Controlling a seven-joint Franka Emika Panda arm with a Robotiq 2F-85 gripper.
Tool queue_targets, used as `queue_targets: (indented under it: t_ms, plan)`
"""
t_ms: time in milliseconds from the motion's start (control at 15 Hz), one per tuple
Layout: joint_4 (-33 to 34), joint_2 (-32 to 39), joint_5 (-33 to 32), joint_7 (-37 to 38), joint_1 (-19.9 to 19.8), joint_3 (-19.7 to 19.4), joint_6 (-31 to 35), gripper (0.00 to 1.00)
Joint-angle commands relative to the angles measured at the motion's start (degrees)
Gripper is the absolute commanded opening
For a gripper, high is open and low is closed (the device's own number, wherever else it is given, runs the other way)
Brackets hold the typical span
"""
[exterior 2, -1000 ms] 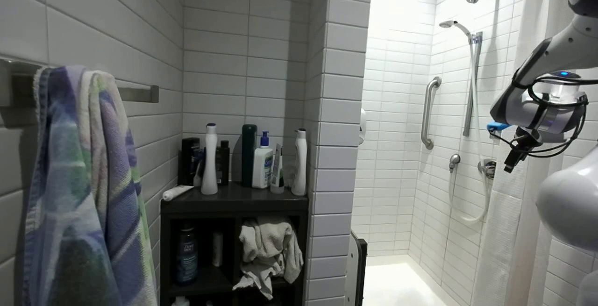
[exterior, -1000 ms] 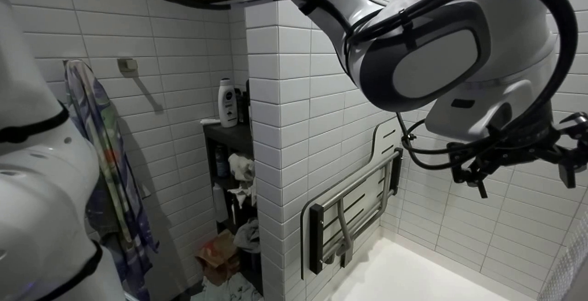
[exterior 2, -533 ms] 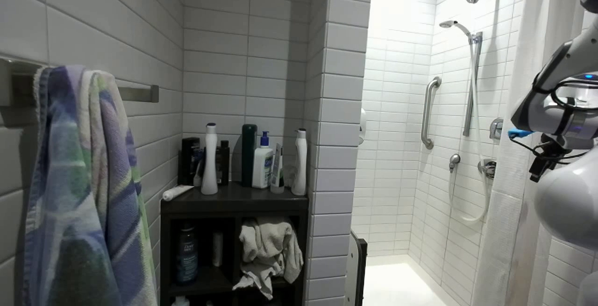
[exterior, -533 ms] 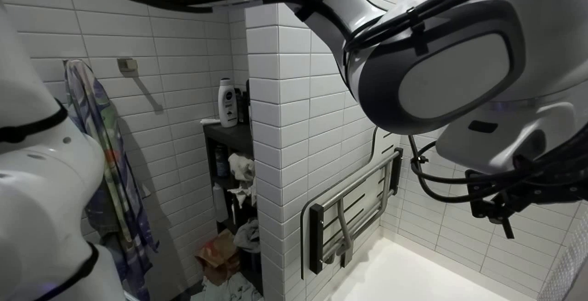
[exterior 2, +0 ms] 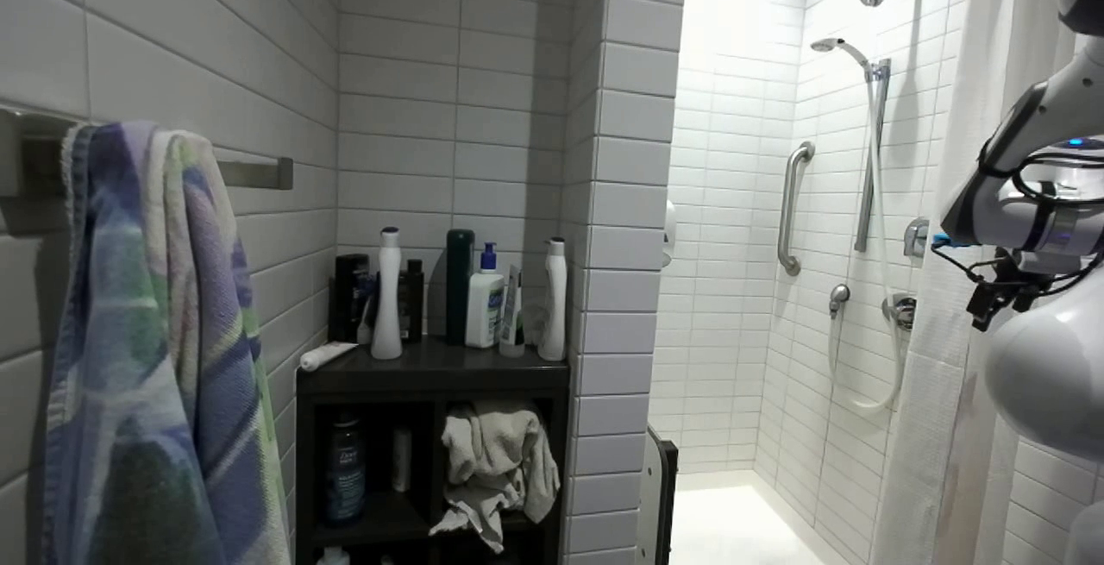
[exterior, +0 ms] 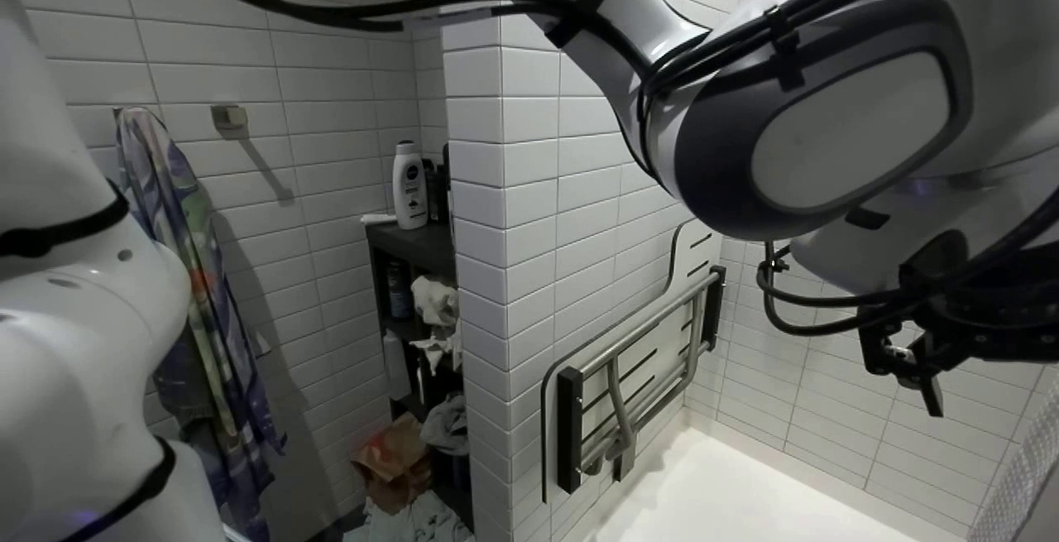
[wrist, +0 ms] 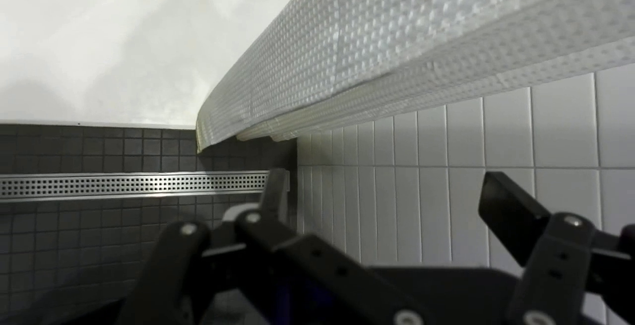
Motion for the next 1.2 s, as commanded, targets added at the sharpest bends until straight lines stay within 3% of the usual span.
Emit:
queue_targets:
  t_ms: [0, 533, 1000, 1067, 1133]
  plan:
    - [3.9, 4.1, -1.1, 7.7, 0.4, 1.4, 1.5, 1.00]
    - [9.6, 10.8, -8.2, 20.6, 1.4, 0.6, 2.7, 1.00]
    - [12.3, 14.8, -3.5, 19.8, 1.1, 2.6, 4.6, 1.00]
    - [12.9, 15.8, 0.5, 17.5, 4.4, 0.0, 5.3, 1.00]
    - [13.4, 16.4, 2.7, 16.7, 4.7, 0.3, 6.1, 1.00]
